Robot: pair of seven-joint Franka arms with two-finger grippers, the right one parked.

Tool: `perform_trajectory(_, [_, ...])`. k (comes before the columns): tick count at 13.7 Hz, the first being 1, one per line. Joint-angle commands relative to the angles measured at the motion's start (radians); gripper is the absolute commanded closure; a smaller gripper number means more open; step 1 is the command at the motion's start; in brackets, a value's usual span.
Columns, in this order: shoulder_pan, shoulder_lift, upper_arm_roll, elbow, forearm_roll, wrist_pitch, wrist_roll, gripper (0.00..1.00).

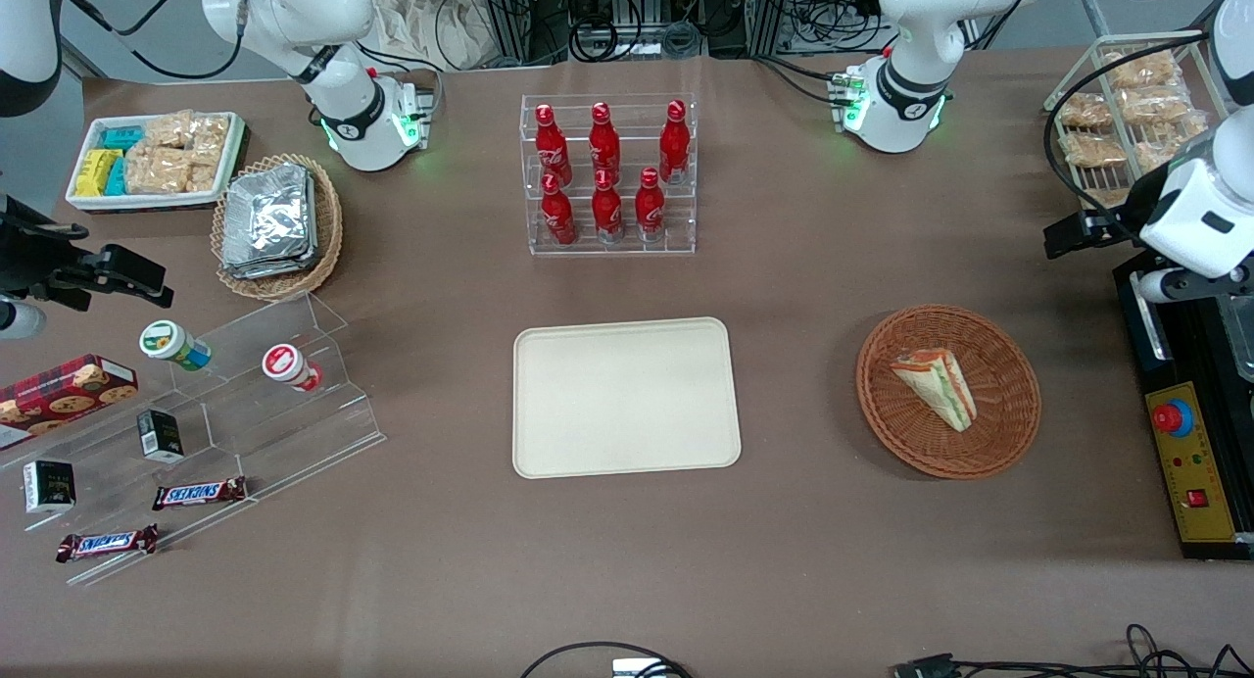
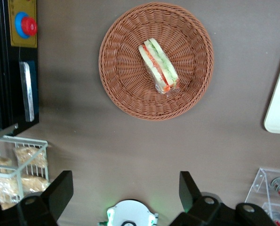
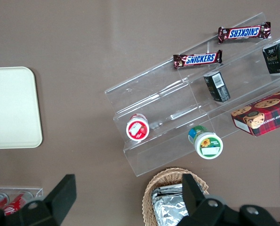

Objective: Place sandwich from basket to tray
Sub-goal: 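Move the left gripper over the wrapped sandwich in the wicker basket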

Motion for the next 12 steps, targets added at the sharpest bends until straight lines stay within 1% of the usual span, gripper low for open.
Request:
perform_trajectory(1, [-0.016, 0.058, -0.005, -0.003, -0.022, -0.007, -0.183, 0.01])
perform_trajectory(3, [-0.022, 0.115, -0.005, -0.011, -0.053, 0.006, -0.29, 0.01])
perform_trajectory(5, [-0.021, 0.146, -0.005, -0.04, -0.085, 0.047, -0.339, 0.01])
perform_trajectory(8, [-0.011, 0.152, 0.001, -0.147, -0.088, 0.201, -0.347, 0.01])
perform_trajectory(12, [-0.011, 0.233, 0.003, -0.155, -0.087, 0.3, -0.402, 0.01])
